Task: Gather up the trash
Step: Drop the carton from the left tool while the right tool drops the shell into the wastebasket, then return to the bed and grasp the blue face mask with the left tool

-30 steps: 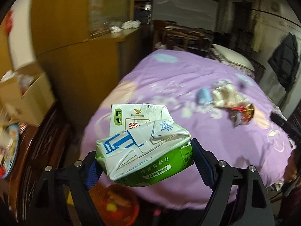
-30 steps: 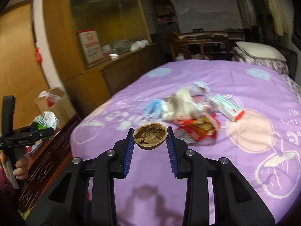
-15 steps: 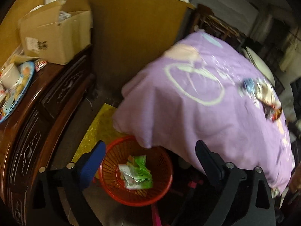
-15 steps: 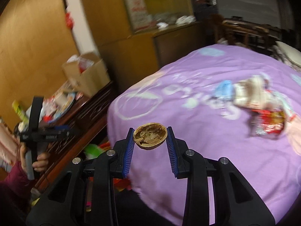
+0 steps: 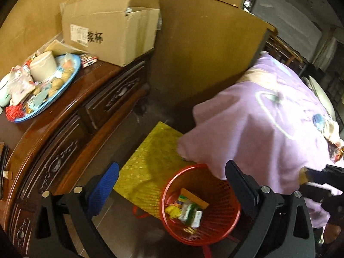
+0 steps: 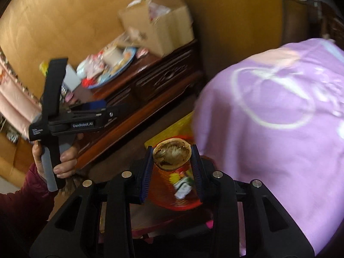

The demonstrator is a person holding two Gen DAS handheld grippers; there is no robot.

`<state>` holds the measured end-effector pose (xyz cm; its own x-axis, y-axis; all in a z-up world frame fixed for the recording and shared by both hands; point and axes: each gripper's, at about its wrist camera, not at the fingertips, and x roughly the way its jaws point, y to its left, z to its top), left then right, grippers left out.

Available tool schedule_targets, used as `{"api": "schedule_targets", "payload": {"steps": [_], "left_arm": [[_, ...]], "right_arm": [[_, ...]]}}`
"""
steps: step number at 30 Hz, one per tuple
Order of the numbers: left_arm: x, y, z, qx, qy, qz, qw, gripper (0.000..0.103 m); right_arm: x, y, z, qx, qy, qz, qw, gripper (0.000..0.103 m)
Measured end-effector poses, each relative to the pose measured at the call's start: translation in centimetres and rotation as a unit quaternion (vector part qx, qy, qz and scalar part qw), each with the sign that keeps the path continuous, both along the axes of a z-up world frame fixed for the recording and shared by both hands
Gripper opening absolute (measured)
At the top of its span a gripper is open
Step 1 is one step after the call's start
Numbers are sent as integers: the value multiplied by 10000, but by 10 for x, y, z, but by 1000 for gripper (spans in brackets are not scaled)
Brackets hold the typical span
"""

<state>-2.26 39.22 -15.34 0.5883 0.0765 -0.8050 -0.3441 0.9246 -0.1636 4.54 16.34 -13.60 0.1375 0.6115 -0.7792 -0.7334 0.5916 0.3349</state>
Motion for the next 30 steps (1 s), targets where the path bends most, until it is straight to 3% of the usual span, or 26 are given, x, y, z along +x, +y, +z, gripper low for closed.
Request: {"api": "schedule_targets", "payload": {"steps": [5,11,16,25,30], "left_arm": [[-1,4,-6,55,40,41,10000,97],[2,-11,-2,307,58,-90,9995,97],[2,-34,17,430,-136,-339,9984,97],[14,-124,52,709,-393,-1237,9890,97],[31,-188,59,799,-371,-1826,9792,97]], "right_arm": [[3,6,-3,54,18,-75,10000,60],[8,-23,11,138,-253,-475,9985,60],[8,-77,29,277,-542,-1085,9922,61],[-1,-202,63,576,-1194,-2383,9621,74],[-4,-281,65,626,-1457,-3176,9349,84]]}}
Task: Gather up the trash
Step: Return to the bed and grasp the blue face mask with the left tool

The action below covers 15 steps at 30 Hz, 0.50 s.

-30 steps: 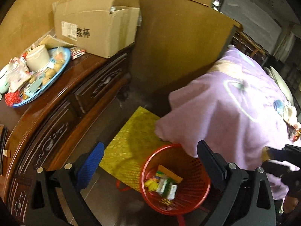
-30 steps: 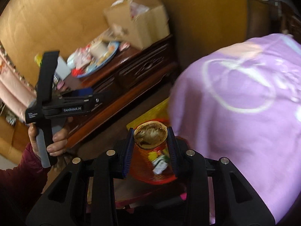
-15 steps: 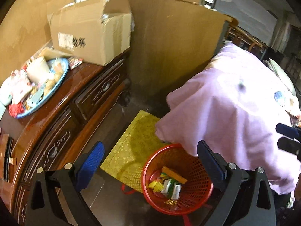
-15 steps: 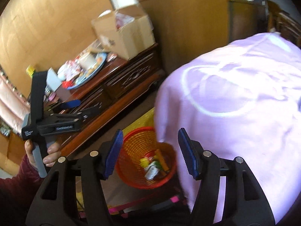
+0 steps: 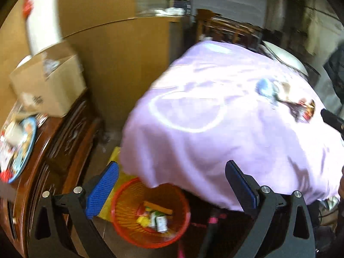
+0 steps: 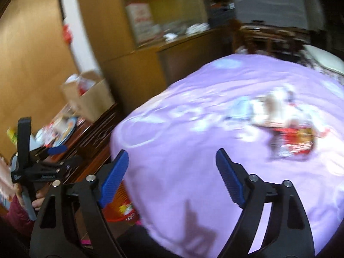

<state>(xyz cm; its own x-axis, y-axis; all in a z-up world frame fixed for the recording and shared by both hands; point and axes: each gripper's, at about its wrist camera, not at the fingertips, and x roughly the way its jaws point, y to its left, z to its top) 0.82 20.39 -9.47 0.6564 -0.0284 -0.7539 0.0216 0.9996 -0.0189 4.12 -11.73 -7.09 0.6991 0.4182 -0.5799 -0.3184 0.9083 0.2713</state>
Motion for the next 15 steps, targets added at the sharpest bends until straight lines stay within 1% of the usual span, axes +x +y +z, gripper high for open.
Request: {"api": "schedule_targets", "payload": {"steps": [4,8,10,15], "left_arm": [[24,-55,0,54,44,-434,9990,97],[57,-106,-7,22,158,-827,9964,97],[74,-131,-13,85,221,-993,9948,97],[122,-180,-27,173,350,-1279,9910,97]], "right_arm": [[6,-49,-10,-34,-27,-564,9984,86],[17,-96,-32,-160,93,-1120,9935,86],[25,-115,-45,-315,168,-1412,9893,86],[44,-149,-70,-551,273,-1852,9808,86]]}}
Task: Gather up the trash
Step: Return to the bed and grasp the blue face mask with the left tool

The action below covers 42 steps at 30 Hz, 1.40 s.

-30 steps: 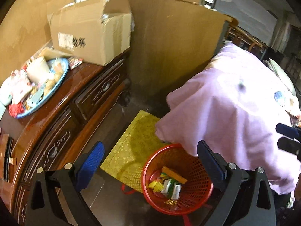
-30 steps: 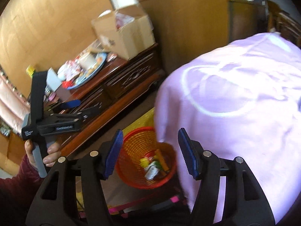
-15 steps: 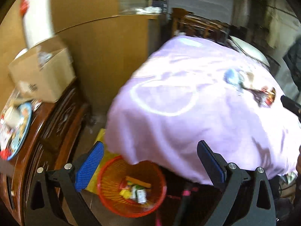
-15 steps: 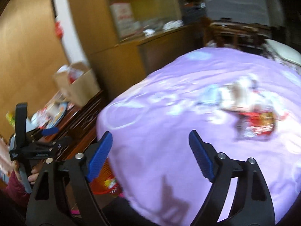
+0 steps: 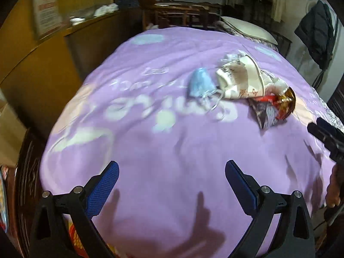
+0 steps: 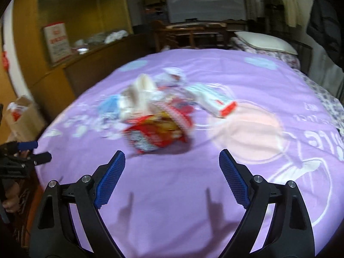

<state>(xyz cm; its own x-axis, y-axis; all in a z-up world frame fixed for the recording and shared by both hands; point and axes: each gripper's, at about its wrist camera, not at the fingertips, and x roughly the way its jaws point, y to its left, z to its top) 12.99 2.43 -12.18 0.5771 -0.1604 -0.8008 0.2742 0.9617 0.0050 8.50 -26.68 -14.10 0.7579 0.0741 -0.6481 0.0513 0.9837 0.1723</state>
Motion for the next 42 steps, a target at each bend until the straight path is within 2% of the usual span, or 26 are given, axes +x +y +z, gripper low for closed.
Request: {"api": "schedule_targets", "payload": {"steps": [6,9,12,15,19,21,23,32,36,39,40,42], "left_arm": [[62,-40,-17,-79,156,-74,9998,97],[86,-54,-23,-34,131,-104,9999,97],[111,-65,-28,-2,79,-102,9999,97],[135,-74,-34,-72,94,-112,9999,97],[161,-81,-46,79,50,-14,10000,97],[169,-81,-55,178,75,75,9998,99],[172,-74,-57,-37,142,108,9998,98],[158,-42,-48,-367,-99,483,9981,97],[153,-42,-43,-407,-177,361,9984,97],[156,-57,-41,-231,-244,214,9992,97],[157,-62,-41,-223,-261,130,9993,96],[158,-69,-42,-225,-227,-18,9995,70]], "right_arm": [[17,-23,-23,-61,104,-329,9994,88],[25,-29,-40,193,366,-373,9984,89],[20,-27,-38,194,159,-287,9993,89],[18,-22,-37,142,141,-214,9996,89],[20,-21,-40,185,246,-126,9994,89],[20,-22,-40,247,277,-109,9993,89],[20,-24,-41,291,291,-122,9991,89],[20,-19,-39,169,272,-130,9994,90],[20,-20,-39,183,285,-106,9994,89],[21,-18,-39,152,306,-92,9994,89],[21,-18,-39,145,318,-92,9993,90],[21,-18,-39,150,338,-98,9993,89]]}}
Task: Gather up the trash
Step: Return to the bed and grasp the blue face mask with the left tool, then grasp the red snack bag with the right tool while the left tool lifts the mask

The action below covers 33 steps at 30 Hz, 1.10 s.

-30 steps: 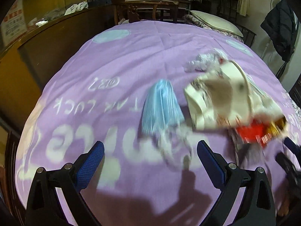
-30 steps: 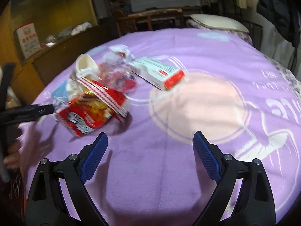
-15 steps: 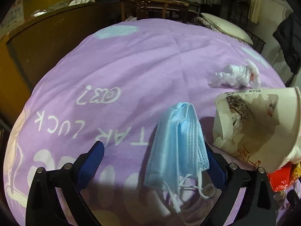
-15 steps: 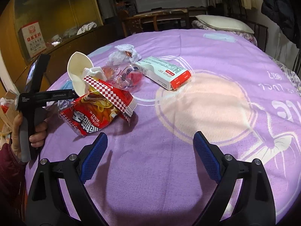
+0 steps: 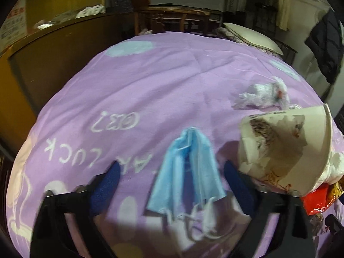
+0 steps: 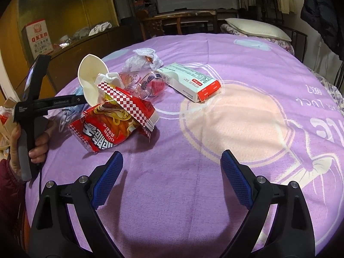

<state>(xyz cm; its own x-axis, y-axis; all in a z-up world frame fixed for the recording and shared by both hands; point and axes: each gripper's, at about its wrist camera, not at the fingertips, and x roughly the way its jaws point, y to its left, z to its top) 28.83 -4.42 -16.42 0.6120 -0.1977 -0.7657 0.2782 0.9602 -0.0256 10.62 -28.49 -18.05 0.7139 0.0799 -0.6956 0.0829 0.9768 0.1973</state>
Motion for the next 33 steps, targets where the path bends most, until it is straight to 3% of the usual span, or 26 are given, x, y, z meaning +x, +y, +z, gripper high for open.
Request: {"api": "schedule_targets", "payload": {"steps": [1,2,4,8,15,19,22,25,28,33], "left_arm": [[-1,1,-2,-40,46,-51,10000,47],[-4,5,-4,-151,99,-107,9998,36],[-19,18,-2,-467,99,-127,9988,25],[-50,46,-4,-940,246,-101,9952,24],[-59,39,-5,-637,140,-64,9978,25],[-58,38,-5,-564,98,-73,9983,25],[-58,39,-6,-571,83,-68,9983,25],[-61,39,-6,-562,72,-66,9984,25],[-61,38,-6,-524,52,-79,9986,25],[-62,36,-6,-492,40,-134,9987,30]], "right_arm": [[1,0,0,9,5,-1,10000,89],[1,0,0,16,8,-2,10000,90],[1,0,0,15,3,-1,10000,89],[0,3,2,-50,-56,36,10000,89],[4,35,11,-107,-231,450,9987,90],[22,55,17,171,-202,625,9977,96],[41,64,17,53,-91,558,9984,96],[56,52,7,-201,217,157,9994,96],[47,19,5,221,194,-236,9993,87],[34,12,6,437,73,-71,9990,92]]}}
